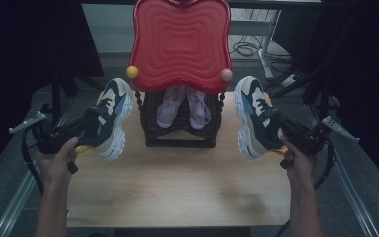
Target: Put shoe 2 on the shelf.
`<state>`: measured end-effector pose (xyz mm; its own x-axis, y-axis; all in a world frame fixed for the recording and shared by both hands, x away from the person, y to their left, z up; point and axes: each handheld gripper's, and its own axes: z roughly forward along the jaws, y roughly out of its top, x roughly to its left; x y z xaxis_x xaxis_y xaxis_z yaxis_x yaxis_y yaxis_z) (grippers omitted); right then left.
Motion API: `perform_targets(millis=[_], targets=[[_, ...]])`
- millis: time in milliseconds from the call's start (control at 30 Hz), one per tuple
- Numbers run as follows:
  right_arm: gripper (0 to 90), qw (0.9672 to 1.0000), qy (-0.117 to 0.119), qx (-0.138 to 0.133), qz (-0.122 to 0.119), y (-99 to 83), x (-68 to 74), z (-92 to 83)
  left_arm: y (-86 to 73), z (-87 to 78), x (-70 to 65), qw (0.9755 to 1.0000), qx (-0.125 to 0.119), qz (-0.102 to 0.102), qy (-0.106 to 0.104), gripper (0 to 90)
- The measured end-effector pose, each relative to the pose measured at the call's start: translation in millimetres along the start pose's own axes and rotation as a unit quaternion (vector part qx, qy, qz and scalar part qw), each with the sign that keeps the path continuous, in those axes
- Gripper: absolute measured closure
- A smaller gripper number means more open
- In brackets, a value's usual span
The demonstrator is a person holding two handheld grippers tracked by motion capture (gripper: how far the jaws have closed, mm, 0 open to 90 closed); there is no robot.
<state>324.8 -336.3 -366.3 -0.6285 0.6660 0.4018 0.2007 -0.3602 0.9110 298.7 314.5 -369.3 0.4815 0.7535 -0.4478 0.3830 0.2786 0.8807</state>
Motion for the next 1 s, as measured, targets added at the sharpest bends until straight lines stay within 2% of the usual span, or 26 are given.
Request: perform_targets(millis=[167,333,600,833,1000], targets=[[74.0,1.0000,-0.002,-0.004,-0.002,7.8,0.3,3.6,7.8,0.5,0.5,0.9999,-0.012,-0.001,0.002,72.7],[74.0,0.9998,0.004,-0.019,0.004,16.0,-1.0,8.2,14.8,2.8,0.4,0.9996,-0.026,-0.008,-0.007,72.7],[74.0,0.9997,0.002,-0.023,-0.003,31.9,1.5,16.1,27.9,5.3,-0.2,0.9994,-0.036,-0.002,-0.005,72.7],[74.0,0.9997,0.001,-0.024,-0.008,41.7,4.9,23.9,43.1,9.2,-6.6,0.9991,-0.042,0.006,-0.006,72.7],[74.0,0.9995,0.005,-0.029,-0.009,49.4,8.3,27.5,53.4,10.2,-10.0,0.9990,-0.044,0.013,0.002,72.6]])
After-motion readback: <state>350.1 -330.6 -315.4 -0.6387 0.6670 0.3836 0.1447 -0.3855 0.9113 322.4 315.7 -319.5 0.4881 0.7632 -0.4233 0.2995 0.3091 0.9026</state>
